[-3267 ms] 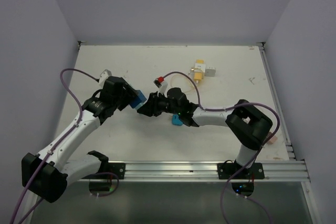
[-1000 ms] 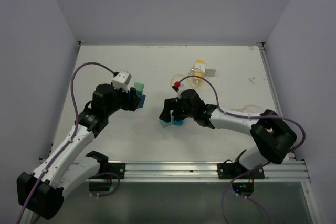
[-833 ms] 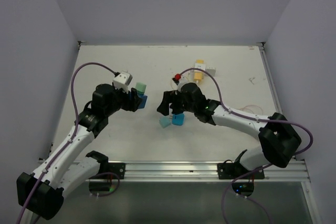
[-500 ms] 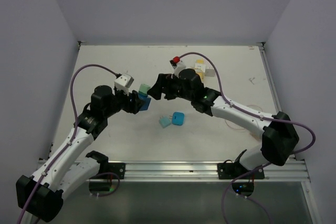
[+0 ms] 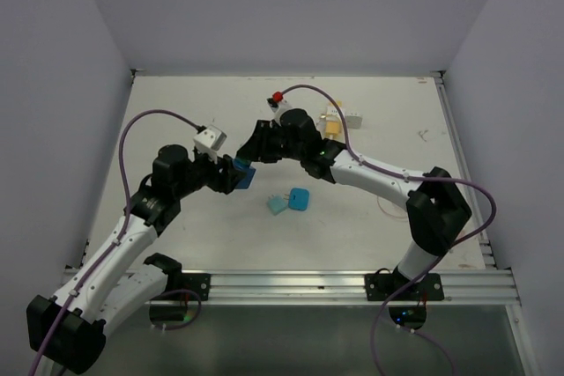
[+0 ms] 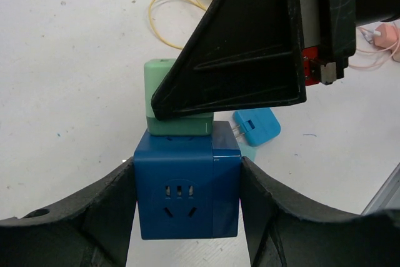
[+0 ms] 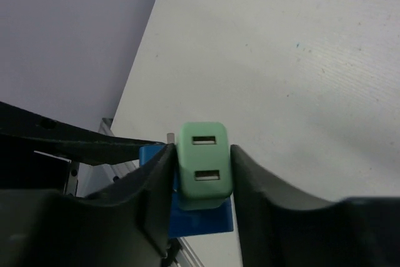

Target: Pull the plug off the socket

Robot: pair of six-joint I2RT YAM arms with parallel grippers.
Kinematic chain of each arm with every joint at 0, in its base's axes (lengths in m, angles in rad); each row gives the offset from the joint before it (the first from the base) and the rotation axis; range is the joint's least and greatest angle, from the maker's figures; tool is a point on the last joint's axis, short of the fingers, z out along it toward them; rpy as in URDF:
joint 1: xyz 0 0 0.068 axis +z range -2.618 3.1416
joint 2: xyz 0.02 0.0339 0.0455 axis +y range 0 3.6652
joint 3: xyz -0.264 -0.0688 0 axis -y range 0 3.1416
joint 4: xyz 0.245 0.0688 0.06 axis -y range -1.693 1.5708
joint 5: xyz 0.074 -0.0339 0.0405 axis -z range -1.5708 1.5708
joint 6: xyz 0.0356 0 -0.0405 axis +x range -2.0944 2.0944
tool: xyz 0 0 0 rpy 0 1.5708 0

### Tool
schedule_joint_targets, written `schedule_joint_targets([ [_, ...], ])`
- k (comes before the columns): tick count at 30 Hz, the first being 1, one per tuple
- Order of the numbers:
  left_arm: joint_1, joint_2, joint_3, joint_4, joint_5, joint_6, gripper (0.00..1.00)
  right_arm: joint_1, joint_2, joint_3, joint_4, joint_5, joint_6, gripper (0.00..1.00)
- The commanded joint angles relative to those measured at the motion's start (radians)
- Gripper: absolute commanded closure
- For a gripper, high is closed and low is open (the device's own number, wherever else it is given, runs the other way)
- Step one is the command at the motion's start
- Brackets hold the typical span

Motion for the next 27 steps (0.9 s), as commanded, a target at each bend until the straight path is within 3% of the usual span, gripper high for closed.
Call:
schedule_joint_targets([
  [1, -0.006, -0.016, 0.011, 0.095, 0.016, 0.015, 1.0, -0.002, -0.01, 0.021, 0.051, -0.047, 0.016, 0.7],
  [3, -0.006, -0.013, 0.011, 0.095, 0.019, 0.012, 1.0, -0.004, -0.02, 0.012, 0.054, -0.044, 0.015, 0.85],
  [4, -0.008, -0.011, 0.011, 0.095, 0.021, 0.013, 1.0, -0.005, -0.026, 0.003, 0.057, -0.039, 0.018, 0.97],
  [5, -0.008, -0.014, 0.011, 0.095, 0.022, 0.013, 1.0, -0.007, -0.034, 0.0, 0.056, -0.031, 0.02, 1.0],
  [15, -0.017, -0.011, 0.01, 0.089, 0.028, 0.013, 1.0, -0.149, -0.154, -0.04, 0.079, -0.039, 0.075, 1.0],
  [27, -0.035, 0.066, 0.033, 0.048, -0.002, 0.016, 1.0, -0.337, -0.249, 0.089, -0.114, 0.041, -0.04, 1.0],
])
